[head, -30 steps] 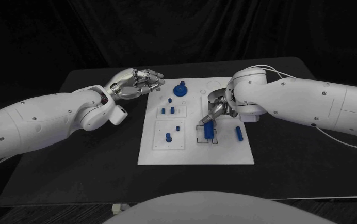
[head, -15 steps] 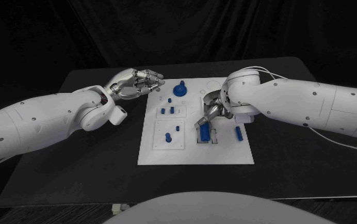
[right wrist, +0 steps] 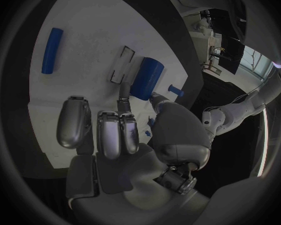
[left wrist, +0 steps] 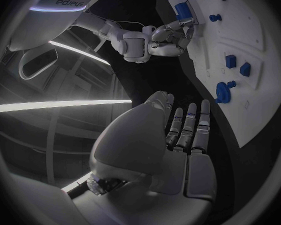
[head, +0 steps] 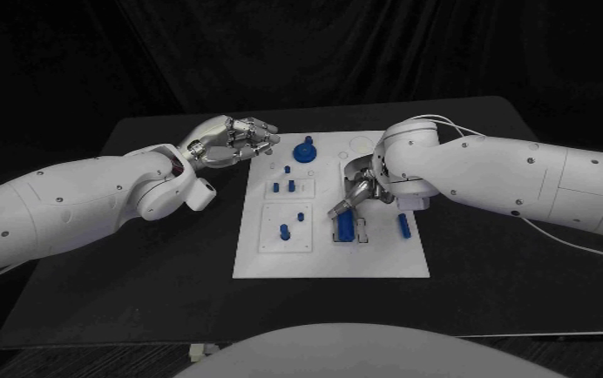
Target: Assemble the parts on the task board
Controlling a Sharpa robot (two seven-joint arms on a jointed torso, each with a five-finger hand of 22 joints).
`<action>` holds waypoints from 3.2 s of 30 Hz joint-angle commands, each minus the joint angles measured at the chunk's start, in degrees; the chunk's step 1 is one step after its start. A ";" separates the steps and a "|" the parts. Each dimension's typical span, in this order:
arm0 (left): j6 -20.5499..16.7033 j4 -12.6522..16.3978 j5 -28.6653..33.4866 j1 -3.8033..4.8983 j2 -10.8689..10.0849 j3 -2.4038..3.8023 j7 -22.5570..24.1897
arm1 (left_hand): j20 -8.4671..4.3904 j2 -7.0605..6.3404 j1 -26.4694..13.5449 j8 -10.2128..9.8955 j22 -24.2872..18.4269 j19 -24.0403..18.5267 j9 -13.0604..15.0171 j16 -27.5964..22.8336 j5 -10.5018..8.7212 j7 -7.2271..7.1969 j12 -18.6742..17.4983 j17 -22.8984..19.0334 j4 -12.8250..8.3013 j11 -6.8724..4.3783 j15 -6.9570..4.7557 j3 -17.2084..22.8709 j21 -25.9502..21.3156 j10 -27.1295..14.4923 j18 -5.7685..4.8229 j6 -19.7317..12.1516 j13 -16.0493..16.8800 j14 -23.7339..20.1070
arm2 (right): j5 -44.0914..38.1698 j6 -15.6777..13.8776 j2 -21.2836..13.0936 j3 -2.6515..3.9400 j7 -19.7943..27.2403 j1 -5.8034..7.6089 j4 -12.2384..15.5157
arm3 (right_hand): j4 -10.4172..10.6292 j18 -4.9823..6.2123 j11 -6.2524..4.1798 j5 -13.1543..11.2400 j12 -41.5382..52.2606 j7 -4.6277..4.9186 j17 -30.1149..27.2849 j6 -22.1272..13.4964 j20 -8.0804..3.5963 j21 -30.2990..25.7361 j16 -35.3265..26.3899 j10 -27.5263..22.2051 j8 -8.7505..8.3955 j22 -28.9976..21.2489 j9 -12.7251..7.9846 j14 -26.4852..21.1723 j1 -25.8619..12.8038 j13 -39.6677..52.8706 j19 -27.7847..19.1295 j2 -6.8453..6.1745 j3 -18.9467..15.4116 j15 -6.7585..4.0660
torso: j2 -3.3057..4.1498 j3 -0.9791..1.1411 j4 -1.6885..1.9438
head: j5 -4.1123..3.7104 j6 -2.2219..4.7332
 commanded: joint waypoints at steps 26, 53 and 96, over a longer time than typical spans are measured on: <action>1.27 -0.19 0.51 -0.29 0.37 0.06 -0.09 | -0.06 -0.01 0.81 0.32 0.10 -0.32 0.07 0.33 0.40 0.32 0.15 -0.04 -0.17 0.44 0.42 0.43 0.40 -0.17 -0.78 -0.07 -0.07 0.05 | 0.28 -0.36 -0.41 -0.03 -0.23 -0.37 0.42 | 5.50 1.07 0.92 -10.52 0.15 0.47 8.71 -0.22 0.36 -1.79 -0.75 5.98 -2.52 8.85 0.58 4.58 -6.71 15.08 0.71 -0.59 -13.32 0.47 | -0.01 0.00 -0.01 | 0.09 -0.01; 0.46 0.47 0.51 -0.96 -0.48 0.06 0.34 | -0.08 0.02 1.01 0.37 0.19 -0.33 0.11 0.37 0.67 0.36 0.17 -0.03 -0.33 0.51 0.48 0.64 0.43 -0.08 -0.89 0.02 -0.06 0.12 | 3.78 0.29 -15.63 -0.05 -1.37 5.25 5.93 | 1.20 0.79 1.50 7.51 0.15 1.19 9.51 1.10 0.80 -0.80 -0.31 5.98 -8.16 9.74 -7.93 4.77 6.10 15.08 1.45 5.10 -15.88 0.96 | -0.16 0.02 -0.08 | 0.31 -0.01; 0.84 0.38 0.51 -0.98 -0.38 0.06 0.55 | -0.13 0.02 1.08 0.49 0.32 -0.31 0.17 0.41 0.90 0.51 0.27 -0.03 -0.41 0.74 0.46 0.80 0.50 0.21 -0.93 0.22 -0.05 0.21 | -3.34 -0.46 -15.01 -0.06 -2.30 -0.16 4.75 | -1.71 0.89 1.27 8.01 0.15 0.97 8.91 4.41 0.61 -1.68 -0.61 5.98 -10.40 9.64 -15.73 4.64 10.17 15.08 1.46 6.52 -14.92 0.77 | 0.01 0.01 0.02 | -0.52 -0.01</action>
